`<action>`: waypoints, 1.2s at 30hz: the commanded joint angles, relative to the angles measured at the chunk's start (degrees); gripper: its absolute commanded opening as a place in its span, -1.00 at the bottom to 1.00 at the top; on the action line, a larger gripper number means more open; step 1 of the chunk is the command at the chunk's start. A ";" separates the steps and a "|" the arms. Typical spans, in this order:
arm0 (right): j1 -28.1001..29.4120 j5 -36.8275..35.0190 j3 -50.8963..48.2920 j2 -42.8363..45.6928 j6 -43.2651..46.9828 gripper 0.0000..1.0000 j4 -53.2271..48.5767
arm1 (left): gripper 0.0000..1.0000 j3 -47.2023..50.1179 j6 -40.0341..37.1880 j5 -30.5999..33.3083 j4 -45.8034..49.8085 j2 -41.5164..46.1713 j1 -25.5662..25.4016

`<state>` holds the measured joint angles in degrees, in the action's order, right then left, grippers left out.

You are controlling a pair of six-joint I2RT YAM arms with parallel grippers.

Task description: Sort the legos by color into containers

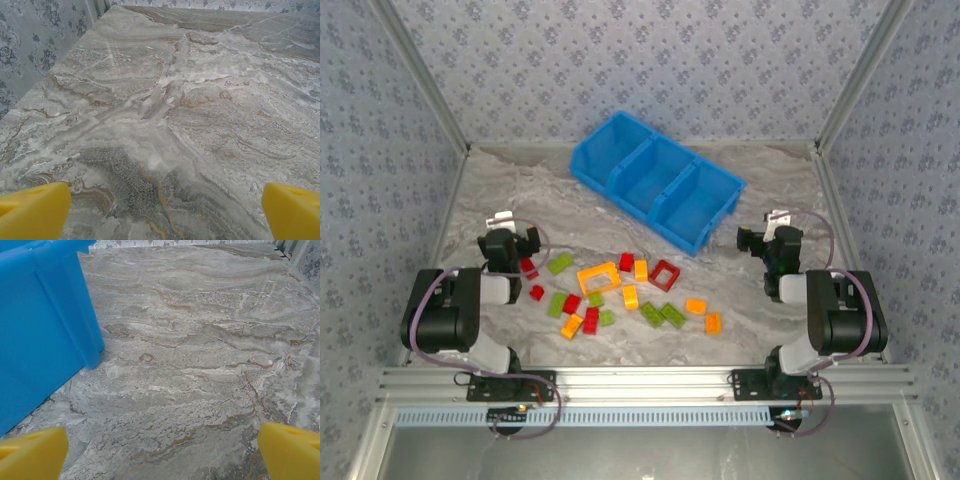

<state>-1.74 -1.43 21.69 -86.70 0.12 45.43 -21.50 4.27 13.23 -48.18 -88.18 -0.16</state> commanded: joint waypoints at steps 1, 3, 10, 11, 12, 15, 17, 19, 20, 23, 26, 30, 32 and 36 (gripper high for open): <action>-0.35 0.53 1.01 -0.39 1.04 1.00 0.01 | 0.96 -0.83 -0.57 -0.62 -0.77 0.51 -0.17; -0.42 0.67 1.07 -0.43 0.98 1.00 0.01 | 0.96 -0.78 -0.58 -0.67 -0.77 0.59 -0.12; -0.57 -8.34 1.18 13.98 -2.57 1.00 -10.47 | 0.96 -4.87 -1.82 5.20 14.54 13.11 -2.88; -0.47 -8.38 1.57 17.16 -2.30 1.00 -11.93 | 0.96 -5.27 -1.83 5.59 15.15 15.24 -3.25; -0.06 -9.04 2.56 19.90 -1.90 1.00 -13.47 | 0.96 -6.31 -1.90 6.27 16.92 16.92 -3.56; 0.98 -12.07 9.77 27.54 -1.66 1.00 -23.44 | 0.96 -12.14 -1.38 8.25 24.26 21.61 -4.68; 1.40 -12.84 19.04 31.48 -3.29 1.00 -33.12 | 0.96 -16.73 -1.98 9.47 27.01 24.20 -5.86; 1.39 -15.06 30.21 32.45 -11.72 1.00 -43.83 | 0.96 -21.51 -3.78 11.06 27.64 25.95 -7.90; 0.62 -15.77 37.28 31.27 -20.77 1.00 -53.60 | 0.96 -24.58 -2.39 12.27 28.80 26.42 -8.66; -1.67 -17.52 55.42 24.80 -42.23 1.00 -88.70 | 0.96 -42.80 26.88 16.13 64.17 24.45 -7.13; -3.94 -9.93 58.61 21.87 -40.66 0.84 -93.31 | 0.96 -52.88 39.84 1.36 80.18 18.85 -1.33; 1.77 -10.42 60.68 20.03 -43.07 0.85 -100.95 | 0.96 -59.87 39.44 -9.63 86.69 12.50 -4.48; 6.29 -9.22 59.89 18.64 -44.04 0.90 -102.01 | 0.96 -59.39 38.49 -11.52 86.53 12.22 -9.70; 12.08 -5.56 56.45 14.38 -46.39 0.84 -99.34 | 0.89 -53.65 37.90 -17.49 81.72 14.04 -17.79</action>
<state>8.01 -10.44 79.29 -70.72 -42.00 -49.56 -77.34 40.60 3.51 30.28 -76.25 -14.26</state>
